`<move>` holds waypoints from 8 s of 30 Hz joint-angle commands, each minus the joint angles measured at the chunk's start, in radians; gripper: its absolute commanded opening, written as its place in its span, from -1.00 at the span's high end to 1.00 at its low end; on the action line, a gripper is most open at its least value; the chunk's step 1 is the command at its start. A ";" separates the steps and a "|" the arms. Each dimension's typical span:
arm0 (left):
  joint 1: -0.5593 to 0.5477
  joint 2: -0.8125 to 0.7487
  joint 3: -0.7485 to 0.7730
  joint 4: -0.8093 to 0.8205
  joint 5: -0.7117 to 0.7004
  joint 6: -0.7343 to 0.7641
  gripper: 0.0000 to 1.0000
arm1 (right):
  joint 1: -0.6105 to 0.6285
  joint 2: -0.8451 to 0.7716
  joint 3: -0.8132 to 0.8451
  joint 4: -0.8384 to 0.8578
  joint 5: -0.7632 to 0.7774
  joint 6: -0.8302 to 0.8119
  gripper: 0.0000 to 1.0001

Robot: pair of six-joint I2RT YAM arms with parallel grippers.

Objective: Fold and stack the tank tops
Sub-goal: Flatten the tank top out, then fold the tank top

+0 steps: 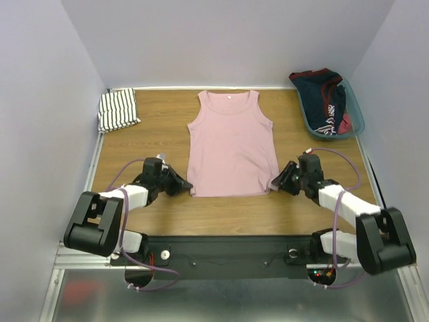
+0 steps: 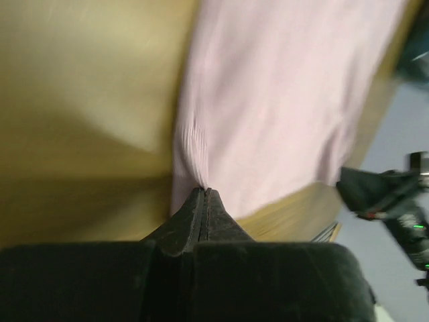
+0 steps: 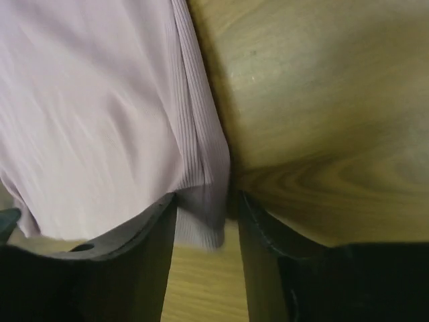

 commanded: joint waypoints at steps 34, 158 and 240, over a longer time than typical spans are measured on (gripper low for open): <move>-0.051 0.546 0.895 -0.321 -0.373 0.346 0.08 | 0.035 0.001 0.106 -0.007 0.119 -0.018 0.03; -0.034 0.580 0.932 -0.423 -0.344 0.507 0.23 | 1.155 0.800 1.097 -0.451 0.745 -0.012 0.40; -0.032 0.460 0.658 -0.235 -0.438 0.326 1.00 | 1.126 0.507 0.699 -0.209 0.402 0.016 0.99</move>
